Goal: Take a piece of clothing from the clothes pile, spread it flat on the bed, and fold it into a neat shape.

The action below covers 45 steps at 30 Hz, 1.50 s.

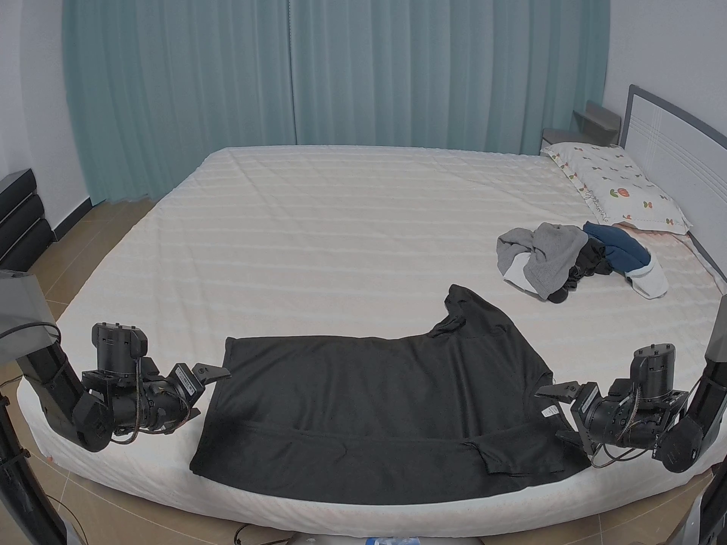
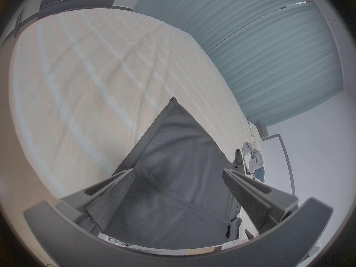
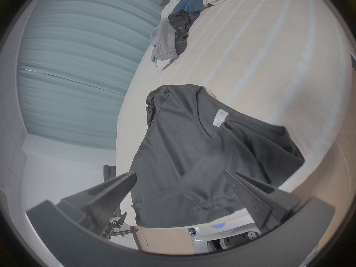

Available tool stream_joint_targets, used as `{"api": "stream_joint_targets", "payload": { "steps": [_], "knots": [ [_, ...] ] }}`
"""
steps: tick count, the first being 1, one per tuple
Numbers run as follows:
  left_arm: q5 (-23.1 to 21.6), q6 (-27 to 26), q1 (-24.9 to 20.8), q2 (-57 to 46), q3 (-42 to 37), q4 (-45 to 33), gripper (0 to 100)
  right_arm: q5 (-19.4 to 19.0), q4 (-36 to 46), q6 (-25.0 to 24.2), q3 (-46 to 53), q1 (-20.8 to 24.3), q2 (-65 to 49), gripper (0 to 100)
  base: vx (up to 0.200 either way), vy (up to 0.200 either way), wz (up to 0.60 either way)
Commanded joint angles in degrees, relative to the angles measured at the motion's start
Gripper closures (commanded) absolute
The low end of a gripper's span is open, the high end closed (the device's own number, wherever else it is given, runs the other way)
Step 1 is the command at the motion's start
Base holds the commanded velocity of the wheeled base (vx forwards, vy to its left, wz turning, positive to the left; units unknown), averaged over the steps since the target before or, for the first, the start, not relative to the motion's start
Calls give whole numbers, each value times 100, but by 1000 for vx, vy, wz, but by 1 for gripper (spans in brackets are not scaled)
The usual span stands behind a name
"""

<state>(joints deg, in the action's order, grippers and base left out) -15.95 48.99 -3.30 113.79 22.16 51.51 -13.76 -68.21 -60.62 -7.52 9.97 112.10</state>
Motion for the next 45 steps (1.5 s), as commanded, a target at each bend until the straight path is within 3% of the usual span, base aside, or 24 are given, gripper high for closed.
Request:
{"api": "stream_joint_targets", "payload": {
  "steps": [1,12,16,19,24,29,34,45],
  "knots": [
    [4,22,5,-32,69,0,0,-4,0,-2,5,14,22,0,0,0,0],
    [136,-21,190,399,1282,-62,0,-4,0,-2,14,22,22,0,0,0,0],
    [136,-180,199,882,2064,-264,0,-12,0,-11,23,14,66,0,0,0,0],
    [144,-470,181,1445,3180,-1099,0,-12,0,-11,23,22,154,0,0,0,0],
    [355,-584,251,2209,4516,-1547,0,-4,0,-11,23,119,374,0,0,0,0],
    [513,-1094,234,2789,4868,-1582,0,-4,-8,-20,75,295,417,0,0,0,0],
    [698,-1129,242,3150,5228,-1600,0,-4,-8,7,84,321,338,0,0,0,0],
    [645,-1138,155,3044,4964,-1556,0,-12,-8,7,58,339,347,0,0,0,0]
  ]
}}
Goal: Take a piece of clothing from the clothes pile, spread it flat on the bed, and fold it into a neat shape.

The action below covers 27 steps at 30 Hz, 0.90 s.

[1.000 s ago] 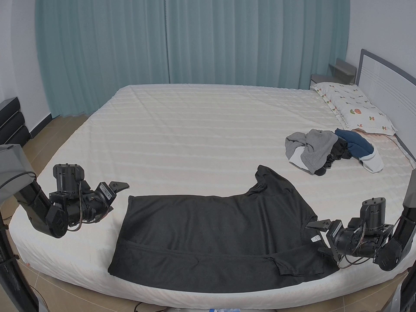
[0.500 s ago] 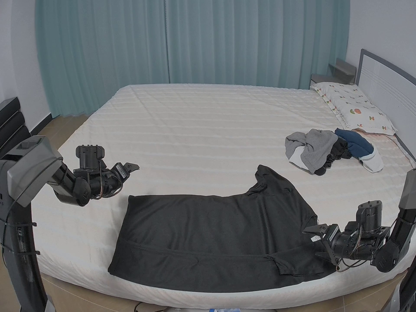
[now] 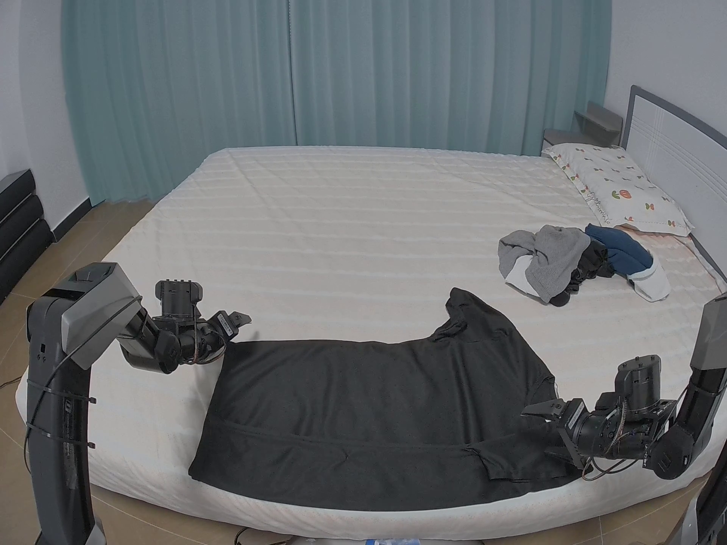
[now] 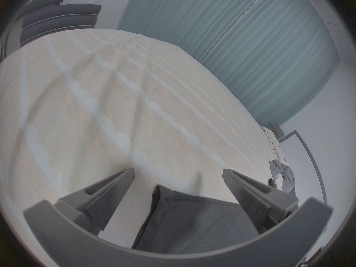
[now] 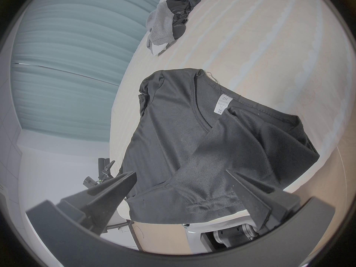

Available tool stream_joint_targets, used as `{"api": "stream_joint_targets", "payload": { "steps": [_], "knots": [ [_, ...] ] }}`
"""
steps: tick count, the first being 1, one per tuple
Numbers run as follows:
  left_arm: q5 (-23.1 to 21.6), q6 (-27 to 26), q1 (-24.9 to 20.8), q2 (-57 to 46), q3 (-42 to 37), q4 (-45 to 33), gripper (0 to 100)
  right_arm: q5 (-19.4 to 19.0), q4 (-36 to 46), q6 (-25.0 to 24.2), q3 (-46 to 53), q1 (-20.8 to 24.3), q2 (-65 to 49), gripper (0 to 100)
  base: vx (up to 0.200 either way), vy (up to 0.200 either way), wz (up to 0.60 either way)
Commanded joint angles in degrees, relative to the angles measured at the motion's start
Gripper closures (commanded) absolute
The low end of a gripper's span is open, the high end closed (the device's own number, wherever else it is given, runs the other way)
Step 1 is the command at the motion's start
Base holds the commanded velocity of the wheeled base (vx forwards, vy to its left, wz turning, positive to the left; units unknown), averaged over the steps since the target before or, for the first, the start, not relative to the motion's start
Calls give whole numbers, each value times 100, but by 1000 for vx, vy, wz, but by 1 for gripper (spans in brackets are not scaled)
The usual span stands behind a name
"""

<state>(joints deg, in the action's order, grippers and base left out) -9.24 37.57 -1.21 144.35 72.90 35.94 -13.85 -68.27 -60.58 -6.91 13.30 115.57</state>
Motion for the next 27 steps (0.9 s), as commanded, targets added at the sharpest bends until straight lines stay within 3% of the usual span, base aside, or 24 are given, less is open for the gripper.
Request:
{"api": "stream_joint_targets", "payload": {
  "steps": [1,15,16,27],
  "knots": [
    [-25,5,-64,-12,-118,1,0,-4,-2,-7,-3,6,1,0,0,0,0],
    [-16,-13,-248,-170,-338,370,0,-4,-2,2,-3,6,27,0,0,0,0],
    [-8,-13,-248,-161,-338,370,100,-4,-2,2,-3,6,27,0,0,0,0],
    [388,-31,-231,-328,-566,379,100,58,-196,160,-47,-29,-17,0,0,0,0]
  ]
}}
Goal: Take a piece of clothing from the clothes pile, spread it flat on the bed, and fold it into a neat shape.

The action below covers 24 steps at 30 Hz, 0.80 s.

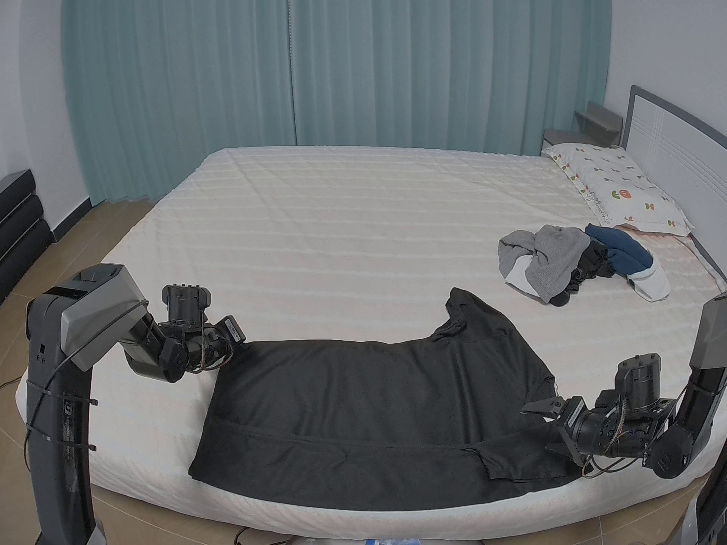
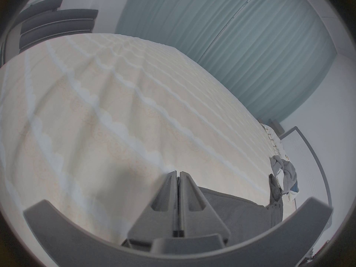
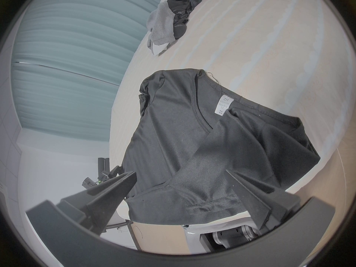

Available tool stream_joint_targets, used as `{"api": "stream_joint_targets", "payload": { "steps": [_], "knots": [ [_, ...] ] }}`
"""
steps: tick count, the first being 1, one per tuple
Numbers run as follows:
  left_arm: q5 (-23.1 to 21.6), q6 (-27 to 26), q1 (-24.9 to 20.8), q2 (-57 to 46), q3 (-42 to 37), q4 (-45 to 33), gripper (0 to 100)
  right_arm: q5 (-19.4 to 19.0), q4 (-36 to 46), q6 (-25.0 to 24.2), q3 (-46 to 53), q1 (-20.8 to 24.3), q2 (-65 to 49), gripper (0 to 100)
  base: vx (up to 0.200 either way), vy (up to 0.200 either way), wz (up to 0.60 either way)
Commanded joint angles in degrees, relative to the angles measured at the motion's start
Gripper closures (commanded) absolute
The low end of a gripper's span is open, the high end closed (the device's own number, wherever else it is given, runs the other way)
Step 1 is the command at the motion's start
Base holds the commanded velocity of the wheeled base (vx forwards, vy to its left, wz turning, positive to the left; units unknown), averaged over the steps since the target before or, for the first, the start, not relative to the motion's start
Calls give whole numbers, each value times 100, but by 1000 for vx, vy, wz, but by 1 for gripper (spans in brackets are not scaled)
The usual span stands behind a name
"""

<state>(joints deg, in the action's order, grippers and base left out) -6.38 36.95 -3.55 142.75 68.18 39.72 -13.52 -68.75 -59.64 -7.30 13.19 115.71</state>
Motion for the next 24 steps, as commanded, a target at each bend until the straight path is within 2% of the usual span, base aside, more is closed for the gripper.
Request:
{"api": "stream_joint_targets", "payload": {
  "steps": [1,4,5,7,10,11,14,15,18,19,22,24],
  "knots": [
    [128,40,3,-213,-147,10,100,104,-261,101,1,-18,-22,0,0,0,0],
    [154,40,21,-353,-341,168,100,526,-595,207,-26,8,136,0,0,0,0],
    [154,49,30,-371,-367,194,100,561,-613,224,-26,8,162,0,0,0,0],
    [154,128,56,-547,-639,572,100,939,-789,427,-281,26,531,0,0,0,0],
    [154,181,91,-617,-771,757,100,1159,-833,585,-448,17,637,0,0,0,0],
    [172,190,100,-652,-850,845,100,1264,-789,778,-676,-9,698,0,0,0,0],
    [172,190,117,-661,-868,871,100,1308,-753,1051,-913,-36,742,0,0,0,0],
    [172,190,161,-652,-877,871,100,1308,-736,1446,-1177,-97,777,0,0,0,0],
    [163,190,170,-617,-886,871,100,1299,-586,1956,-1687,-168,918,0,0,0,0],
    [163,190,179,-608,-894,862,100,1299,-332,2176,-2082,-194,1067,0,0,0,0],
    [163,199,179,-617,-930,862,100,1299,99,2334,-2601,-203,1208,0,0,0,0],
    [163,199,179,-643,-991,871,100,1299,820,2518,-3427,-299,1401,0,0,0,0]
  ]
}}
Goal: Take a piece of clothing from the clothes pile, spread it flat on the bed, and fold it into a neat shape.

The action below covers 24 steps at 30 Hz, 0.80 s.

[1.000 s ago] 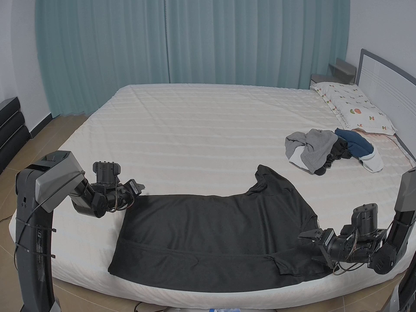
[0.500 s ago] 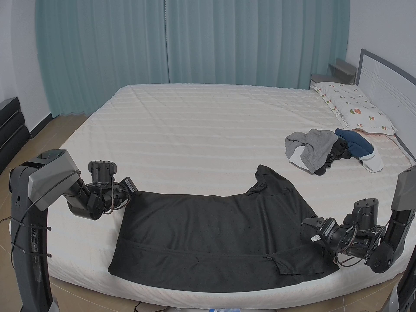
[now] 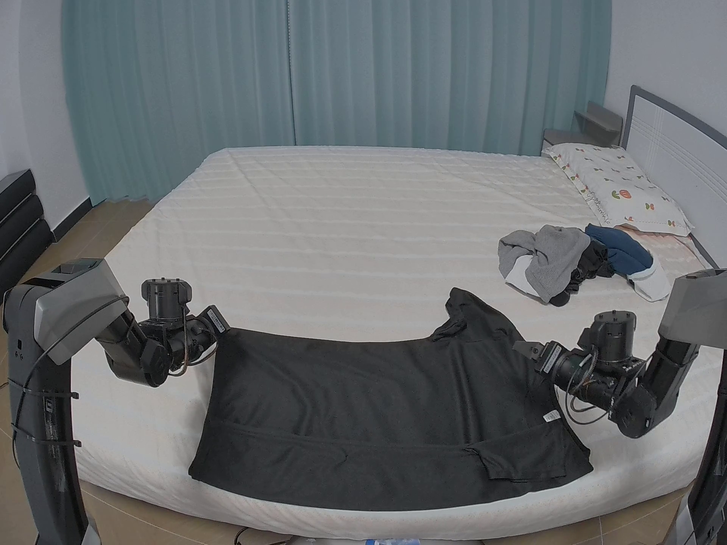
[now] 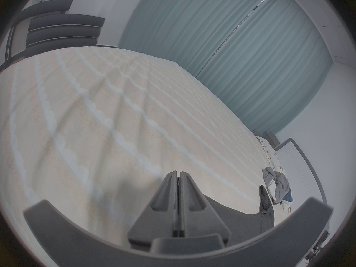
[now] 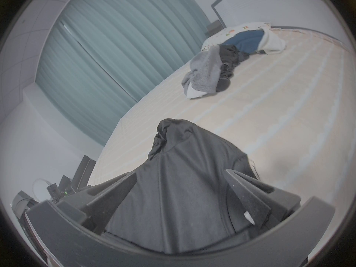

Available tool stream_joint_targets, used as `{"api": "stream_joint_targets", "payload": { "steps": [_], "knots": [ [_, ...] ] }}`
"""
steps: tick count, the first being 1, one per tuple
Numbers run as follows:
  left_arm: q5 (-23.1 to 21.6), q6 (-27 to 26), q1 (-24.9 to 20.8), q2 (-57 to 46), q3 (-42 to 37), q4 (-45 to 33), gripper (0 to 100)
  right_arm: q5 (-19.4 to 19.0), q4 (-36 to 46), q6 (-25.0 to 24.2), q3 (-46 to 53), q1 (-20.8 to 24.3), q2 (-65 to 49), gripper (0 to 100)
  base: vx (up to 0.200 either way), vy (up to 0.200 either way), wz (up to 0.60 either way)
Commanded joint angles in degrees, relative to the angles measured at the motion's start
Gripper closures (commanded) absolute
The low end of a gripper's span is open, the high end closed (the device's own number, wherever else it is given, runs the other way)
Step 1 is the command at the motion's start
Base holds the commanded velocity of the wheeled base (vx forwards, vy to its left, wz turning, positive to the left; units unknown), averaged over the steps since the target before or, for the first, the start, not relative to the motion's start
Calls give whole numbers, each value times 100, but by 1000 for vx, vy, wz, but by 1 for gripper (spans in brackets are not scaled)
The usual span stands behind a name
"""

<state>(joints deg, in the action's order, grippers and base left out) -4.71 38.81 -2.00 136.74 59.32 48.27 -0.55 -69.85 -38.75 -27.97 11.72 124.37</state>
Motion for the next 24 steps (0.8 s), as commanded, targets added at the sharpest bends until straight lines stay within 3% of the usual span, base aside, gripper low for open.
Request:
{"api": "stream_joint_targets", "payload": {
  "steps": [1,9,24],
  "knots": [
    [-4,12,24,-42,-131,15,100,2,1264,544,-1800,-178,668,0,0,0,0],
    [-4,12,24,-16,-140,24,100,108,2169,1247,-3338,-196,1582,0,0,0,0],
    [-4,-41,112,-60,-158,-2,100,108,2424,1054,-5096,-442,2610,0,0,0,0]
  ]
}}
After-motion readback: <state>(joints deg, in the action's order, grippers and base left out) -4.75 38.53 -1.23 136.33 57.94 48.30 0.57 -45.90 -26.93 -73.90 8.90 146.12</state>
